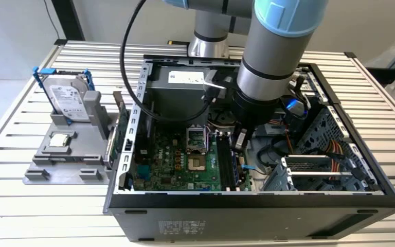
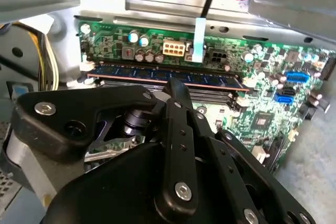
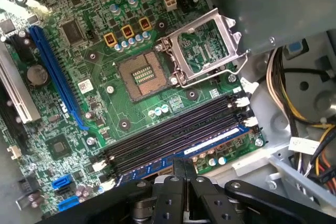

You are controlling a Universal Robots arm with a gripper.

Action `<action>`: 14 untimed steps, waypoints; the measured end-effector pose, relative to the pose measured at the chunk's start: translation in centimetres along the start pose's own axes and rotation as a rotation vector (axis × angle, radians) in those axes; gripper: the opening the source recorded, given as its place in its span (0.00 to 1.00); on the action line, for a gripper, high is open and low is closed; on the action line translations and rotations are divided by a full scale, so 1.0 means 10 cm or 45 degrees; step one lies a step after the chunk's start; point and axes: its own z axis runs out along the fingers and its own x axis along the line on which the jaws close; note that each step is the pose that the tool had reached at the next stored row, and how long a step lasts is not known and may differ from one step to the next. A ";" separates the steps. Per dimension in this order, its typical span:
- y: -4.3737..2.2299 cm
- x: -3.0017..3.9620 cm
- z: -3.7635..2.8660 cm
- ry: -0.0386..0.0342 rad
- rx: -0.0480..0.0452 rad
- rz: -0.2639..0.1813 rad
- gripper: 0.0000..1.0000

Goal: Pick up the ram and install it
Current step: 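Press down the ram until it locks into place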

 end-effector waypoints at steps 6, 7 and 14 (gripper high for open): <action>0.000 0.000 0.003 -0.0014 -0.003 -0.136 0.00; 0.000 0.000 0.004 -0.0015 -0.003 -0.160 0.00; 0.000 0.000 0.015 -0.0022 -0.006 -0.322 0.00</action>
